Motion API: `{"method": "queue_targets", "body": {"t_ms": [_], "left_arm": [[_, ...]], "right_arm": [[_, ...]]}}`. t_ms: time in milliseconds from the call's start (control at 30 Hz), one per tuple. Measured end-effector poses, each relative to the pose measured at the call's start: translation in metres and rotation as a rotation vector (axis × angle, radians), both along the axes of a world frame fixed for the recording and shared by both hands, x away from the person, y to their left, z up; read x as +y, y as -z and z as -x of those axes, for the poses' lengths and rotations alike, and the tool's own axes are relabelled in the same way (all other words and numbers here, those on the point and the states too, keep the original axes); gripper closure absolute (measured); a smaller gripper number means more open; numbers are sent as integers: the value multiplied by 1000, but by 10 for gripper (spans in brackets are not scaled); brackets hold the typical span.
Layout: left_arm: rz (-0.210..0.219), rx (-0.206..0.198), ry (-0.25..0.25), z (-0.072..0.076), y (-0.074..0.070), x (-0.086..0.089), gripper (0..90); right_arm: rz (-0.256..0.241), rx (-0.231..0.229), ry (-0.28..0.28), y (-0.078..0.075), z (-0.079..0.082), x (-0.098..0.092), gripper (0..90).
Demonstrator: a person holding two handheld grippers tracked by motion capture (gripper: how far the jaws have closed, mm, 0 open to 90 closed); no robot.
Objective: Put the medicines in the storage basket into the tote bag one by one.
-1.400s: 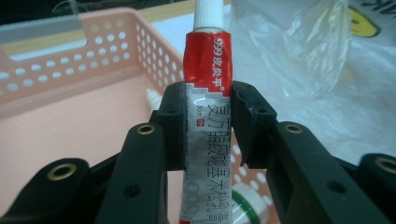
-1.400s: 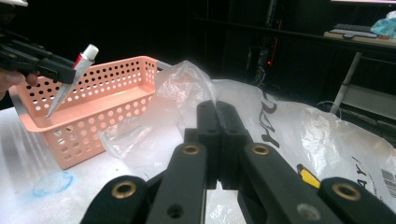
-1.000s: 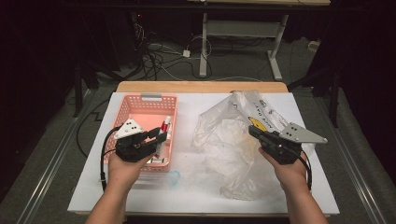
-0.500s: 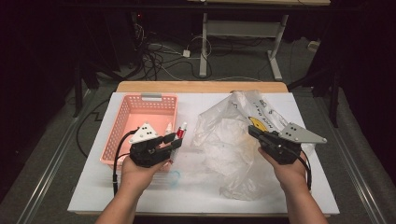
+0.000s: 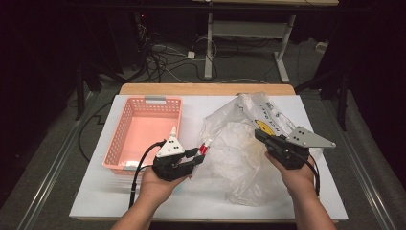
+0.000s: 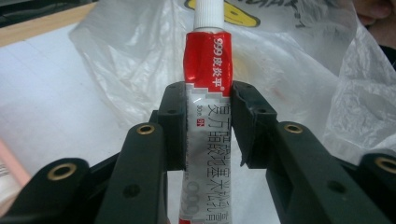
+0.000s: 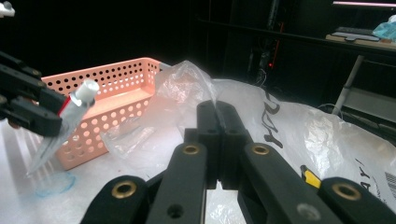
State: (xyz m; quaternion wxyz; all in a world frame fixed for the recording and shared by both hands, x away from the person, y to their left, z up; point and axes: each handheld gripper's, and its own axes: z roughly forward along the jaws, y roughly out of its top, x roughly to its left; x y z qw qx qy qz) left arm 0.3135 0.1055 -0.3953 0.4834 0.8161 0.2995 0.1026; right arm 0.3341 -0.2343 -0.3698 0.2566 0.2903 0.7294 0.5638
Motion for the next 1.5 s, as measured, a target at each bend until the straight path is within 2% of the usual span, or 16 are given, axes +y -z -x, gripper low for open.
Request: {"method": "queue_targets", "body": {"t_ms": [167, 433, 667, 767, 833, 1033, 1167, 1233, 1400, 1500], "left_arm": [[-19, 7, 17, 0, 5, -7, 662], [-23, 3, 37, 0, 6, -14, 662], [-28, -9, 65, -2, 2, -31, 662], [-6, -4, 78, -4, 1, -40, 662], [-14, -10, 84, -6, 1, -48, 662], [-23, -7, 97, -16, 3, -72, 662], [-38, -4, 79, -28, 9, -86, 661], [-44, 10, 72, -34, 13, -93, 661], [-77, -3, 55, -47, 19, -110, 661], [-78, -16, 32, -57, 21, -118, 661]], "right_arm": [[2, -1, 0, 0, 1, 0, 900], [13, -3, -10, 1, 4, 3, 900], [8, -4, -8, -1, 7, 3, 900], [7, 2, -9, 0, 6, 4, 900], [10, 2, -14, 1, 6, 5, 900], [4, 4, -13, 1, 5, 5, 900], [-7, 0, -8, -1, 5, 1, 900], [-13, -2, -4, -1, 5, 0, 900], [-24, 0, 1, -2, 4, -3, 900], [-26, -1, 4, -2, 3, -5, 900]]}}
